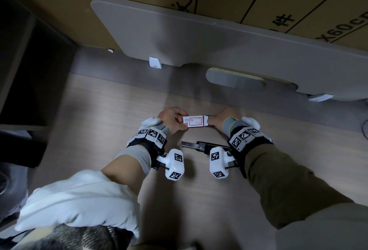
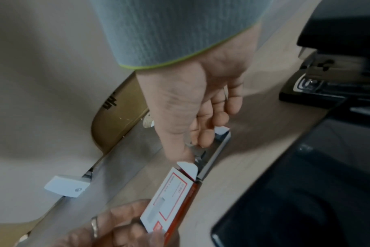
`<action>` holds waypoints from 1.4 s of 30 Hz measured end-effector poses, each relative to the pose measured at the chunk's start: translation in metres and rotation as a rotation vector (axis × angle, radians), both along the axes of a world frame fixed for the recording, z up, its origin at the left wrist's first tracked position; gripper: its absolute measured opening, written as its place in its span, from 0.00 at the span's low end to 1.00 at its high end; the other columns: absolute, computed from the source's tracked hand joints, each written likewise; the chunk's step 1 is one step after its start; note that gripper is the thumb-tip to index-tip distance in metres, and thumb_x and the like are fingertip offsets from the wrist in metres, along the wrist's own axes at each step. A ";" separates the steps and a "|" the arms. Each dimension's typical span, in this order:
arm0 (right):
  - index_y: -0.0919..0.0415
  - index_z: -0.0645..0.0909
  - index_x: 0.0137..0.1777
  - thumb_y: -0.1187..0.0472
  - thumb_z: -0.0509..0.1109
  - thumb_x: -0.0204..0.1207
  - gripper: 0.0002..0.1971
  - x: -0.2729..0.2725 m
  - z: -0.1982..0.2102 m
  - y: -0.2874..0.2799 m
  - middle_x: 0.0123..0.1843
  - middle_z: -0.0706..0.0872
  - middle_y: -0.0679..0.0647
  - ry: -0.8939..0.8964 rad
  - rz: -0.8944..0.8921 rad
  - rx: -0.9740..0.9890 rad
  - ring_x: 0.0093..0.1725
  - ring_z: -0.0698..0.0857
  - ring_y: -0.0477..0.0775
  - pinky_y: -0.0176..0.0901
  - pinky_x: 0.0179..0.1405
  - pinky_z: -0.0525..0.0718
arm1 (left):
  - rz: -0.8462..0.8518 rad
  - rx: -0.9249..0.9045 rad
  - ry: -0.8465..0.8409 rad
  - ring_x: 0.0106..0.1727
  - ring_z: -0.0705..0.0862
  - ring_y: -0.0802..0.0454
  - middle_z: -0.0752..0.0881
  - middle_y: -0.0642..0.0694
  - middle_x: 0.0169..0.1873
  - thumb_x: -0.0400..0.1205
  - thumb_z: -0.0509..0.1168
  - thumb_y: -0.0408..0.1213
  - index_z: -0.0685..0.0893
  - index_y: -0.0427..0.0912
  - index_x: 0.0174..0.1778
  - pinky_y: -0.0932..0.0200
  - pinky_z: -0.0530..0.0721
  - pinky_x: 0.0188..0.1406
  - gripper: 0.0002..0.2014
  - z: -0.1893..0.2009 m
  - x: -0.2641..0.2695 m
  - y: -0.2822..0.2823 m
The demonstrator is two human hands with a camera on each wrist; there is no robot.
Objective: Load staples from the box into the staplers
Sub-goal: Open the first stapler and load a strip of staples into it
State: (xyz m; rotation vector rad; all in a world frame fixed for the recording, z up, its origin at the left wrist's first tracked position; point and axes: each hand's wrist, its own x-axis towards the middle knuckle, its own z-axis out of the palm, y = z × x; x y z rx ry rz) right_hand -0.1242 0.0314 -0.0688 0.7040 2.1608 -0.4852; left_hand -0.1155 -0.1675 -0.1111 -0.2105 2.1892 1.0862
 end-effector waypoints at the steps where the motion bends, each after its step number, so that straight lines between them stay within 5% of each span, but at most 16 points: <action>1: 0.61 0.79 0.43 0.44 0.74 0.72 0.19 -0.001 0.005 0.001 0.45 0.83 0.56 -0.009 0.038 -0.003 0.33 0.78 0.53 0.38 0.33 0.71 | 0.006 0.007 -0.014 0.39 0.85 0.56 0.86 0.55 0.35 0.66 0.82 0.34 0.89 0.51 0.52 0.62 0.84 0.51 0.20 0.001 0.000 0.000; 4: 0.54 0.76 0.40 0.43 0.70 0.74 0.14 0.001 0.026 0.000 0.51 0.83 0.53 0.014 0.148 -0.072 0.48 0.82 0.58 0.41 0.47 0.77 | 0.069 0.051 -0.048 0.41 0.87 0.55 0.88 0.53 0.39 0.71 0.79 0.40 0.87 0.53 0.54 0.60 0.84 0.51 0.16 0.012 0.003 -0.002; 6: 0.51 0.78 0.37 0.44 0.73 0.68 0.12 0.004 0.031 -0.002 0.47 0.89 0.51 0.064 0.132 -0.139 0.51 0.88 0.58 0.45 0.53 0.84 | 0.167 0.104 -0.090 0.39 0.87 0.50 0.90 0.48 0.41 0.78 0.73 0.42 0.88 0.46 0.54 0.58 0.84 0.46 0.10 0.023 0.002 -0.002; 9: 0.54 0.82 0.32 0.54 0.78 0.63 0.08 0.013 0.041 -0.017 0.35 0.92 0.56 0.191 -0.032 -0.313 0.34 0.89 0.55 0.40 0.27 0.84 | 0.329 0.292 -0.250 0.32 0.83 0.48 0.90 0.39 0.41 0.84 0.65 0.43 0.87 0.36 0.54 0.59 0.82 0.36 0.13 0.052 0.008 -0.003; 11: 0.53 0.82 0.37 0.57 0.82 0.62 0.10 0.019 0.047 -0.028 0.34 0.91 0.52 0.221 -0.066 -0.409 0.30 0.88 0.51 0.33 0.20 0.76 | 0.337 0.399 -0.324 0.33 0.86 0.48 0.92 0.37 0.43 0.86 0.62 0.48 0.87 0.35 0.54 0.60 0.83 0.34 0.18 0.067 0.013 -0.005; 14: 0.51 0.85 0.38 0.58 0.86 0.59 0.12 0.029 0.054 -0.039 0.28 0.89 0.46 0.266 -0.102 -0.489 0.27 0.86 0.47 0.34 0.24 0.77 | 0.298 0.476 -0.306 0.38 0.88 0.49 0.93 0.37 0.47 0.84 0.66 0.48 0.88 0.39 0.49 0.63 0.80 0.32 0.15 0.079 0.027 -0.010; 18: 0.53 0.85 0.36 0.60 0.85 0.62 0.10 0.044 0.056 -0.044 0.32 0.89 0.51 0.284 -0.105 -0.559 0.30 0.83 0.48 0.35 0.26 0.76 | 0.336 0.546 -0.241 0.36 0.89 0.52 0.93 0.40 0.40 0.81 0.72 0.38 0.88 0.38 0.46 0.65 0.84 0.34 0.06 0.081 0.046 -0.022; 23: 0.52 0.86 0.39 0.65 0.82 0.67 0.09 0.060 0.059 -0.056 0.35 0.86 0.56 0.290 -0.105 -0.602 0.28 0.81 0.50 0.32 0.22 0.76 | 0.435 0.531 -0.153 0.34 0.88 0.52 0.90 0.42 0.33 0.77 0.76 0.31 0.86 0.32 0.56 0.63 0.89 0.38 0.13 0.074 0.063 -0.031; 30: 0.58 0.86 0.54 0.68 0.79 0.71 0.13 0.072 0.060 -0.062 0.41 0.88 0.53 0.207 -0.133 -0.672 0.41 0.87 0.50 0.46 0.47 0.88 | 0.443 0.505 -0.127 0.27 0.85 0.55 0.89 0.39 0.33 0.78 0.74 0.30 0.88 0.34 0.50 0.66 0.86 0.30 0.07 0.075 0.070 -0.039; 34: 0.56 0.84 0.53 0.67 0.76 0.74 0.10 0.074 0.059 -0.063 0.51 0.90 0.58 0.197 -0.141 -0.644 0.47 0.88 0.51 0.41 0.37 0.88 | 0.441 0.500 -0.146 0.29 0.86 0.54 0.90 0.33 0.40 0.78 0.74 0.28 0.87 0.31 0.52 0.65 0.87 0.30 0.09 0.075 0.071 -0.041; 38: 0.63 0.81 0.56 0.67 0.74 0.77 0.09 0.075 0.061 -0.064 0.42 0.89 0.56 0.182 -0.173 -0.661 0.36 0.86 0.51 0.39 0.31 0.85 | 0.412 0.486 -0.141 0.30 0.86 0.53 0.91 0.37 0.38 0.77 0.75 0.30 0.88 0.31 0.53 0.65 0.86 0.29 0.10 0.077 0.071 -0.043; 42: 0.62 0.85 0.44 0.61 0.76 0.75 0.05 0.075 0.062 -0.064 0.40 0.91 0.57 0.208 -0.146 -0.626 0.33 0.85 0.50 0.41 0.33 0.85 | 0.418 0.475 -0.144 0.31 0.86 0.55 0.90 0.40 0.38 0.77 0.76 0.32 0.88 0.30 0.55 0.65 0.86 0.30 0.13 0.077 0.070 -0.046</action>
